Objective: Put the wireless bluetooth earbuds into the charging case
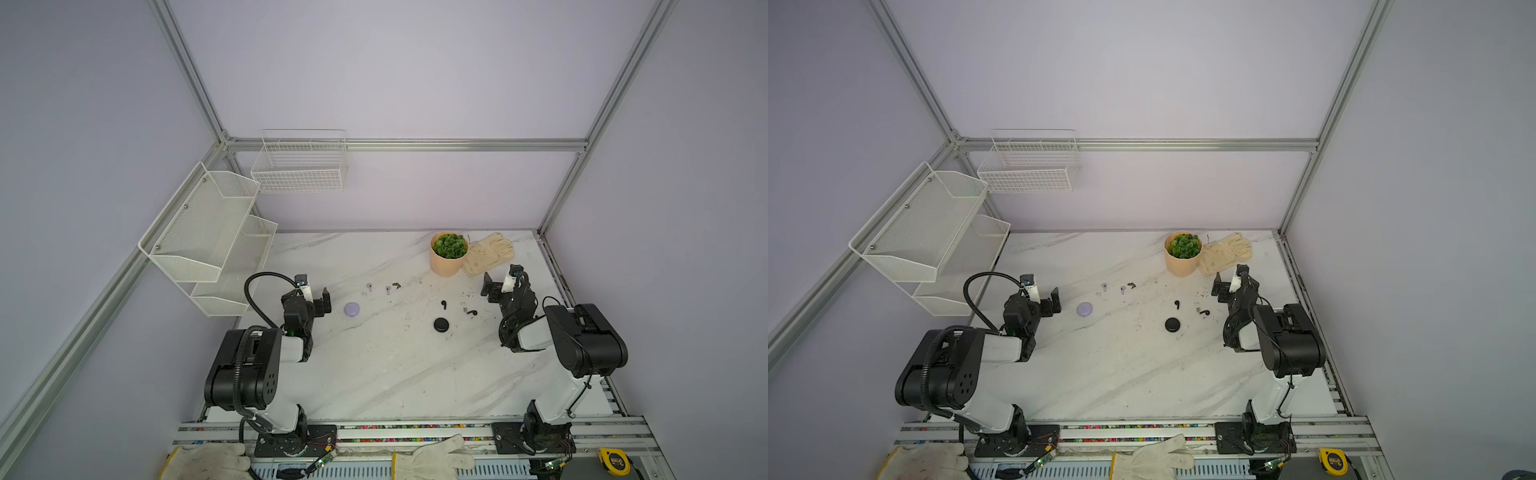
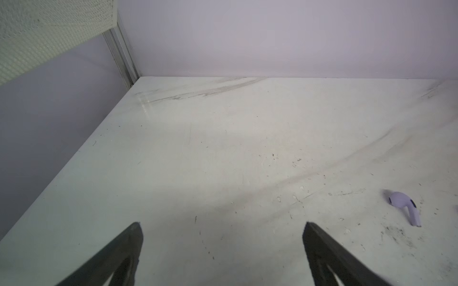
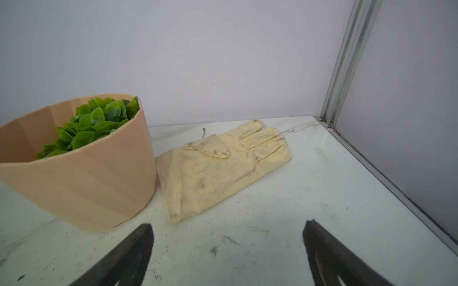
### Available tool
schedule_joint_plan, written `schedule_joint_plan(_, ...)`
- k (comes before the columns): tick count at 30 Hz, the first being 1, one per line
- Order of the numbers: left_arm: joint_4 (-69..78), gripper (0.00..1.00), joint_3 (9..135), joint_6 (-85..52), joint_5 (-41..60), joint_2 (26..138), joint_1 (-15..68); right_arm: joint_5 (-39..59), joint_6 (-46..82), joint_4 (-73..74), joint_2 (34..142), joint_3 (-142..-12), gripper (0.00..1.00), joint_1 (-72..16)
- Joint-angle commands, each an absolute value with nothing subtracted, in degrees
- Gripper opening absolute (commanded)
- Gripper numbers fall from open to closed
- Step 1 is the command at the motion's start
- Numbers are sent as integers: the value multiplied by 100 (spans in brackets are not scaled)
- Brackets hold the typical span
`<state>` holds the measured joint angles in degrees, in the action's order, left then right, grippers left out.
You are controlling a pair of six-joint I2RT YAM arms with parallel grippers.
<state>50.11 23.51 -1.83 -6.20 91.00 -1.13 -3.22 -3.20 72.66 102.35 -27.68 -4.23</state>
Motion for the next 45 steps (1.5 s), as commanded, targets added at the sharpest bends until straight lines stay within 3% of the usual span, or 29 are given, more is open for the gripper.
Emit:
schedule_joint_plan(1, 5350, 100, 2192, -114, -598, 8982, -163, -255, -349, 7495, 10187, -2735, 97, -387)
schedule_joint_plan(14, 5338, 100, 2191, -99, -605, 8965, -163, -528, -286, 7540, 10112, -2750, 97, -392)
schedule_joint_plan(16, 5242, 100, 2245, -62, -835, 8862, -99, -692, -401, 6516, 9608, -3061, 97, -547)
schedule_joint_plan(19, 3443, 100, 2914, 6, -1647, 8188, 264, -1955, 379, 4217, 9064, -4060, 97, -1046)
schedule_joint_plan(24, 643, 100, 4344, -731, -2517, 7793, 1077, -1125, 1993, 2603, 8347, -4183, 97, -1917)
schedule_joint_plan(31, -686, 100, 5120, -3089, -899, 8047, 1898, 65, 2154, 660, 8163, -4199, 97, -2681)
schedule_joint_plan(38, -639, 100, 5464, -3305, 226, 9003, 2539, 246, 1347, -557, 9171, -5259, 97, -2696)
schedule_joint_plan(45, -642, 100, 5537, -3271, 791, 9318, 2654, 256, 904, -1035, 9392, -5364, 93, -3009)
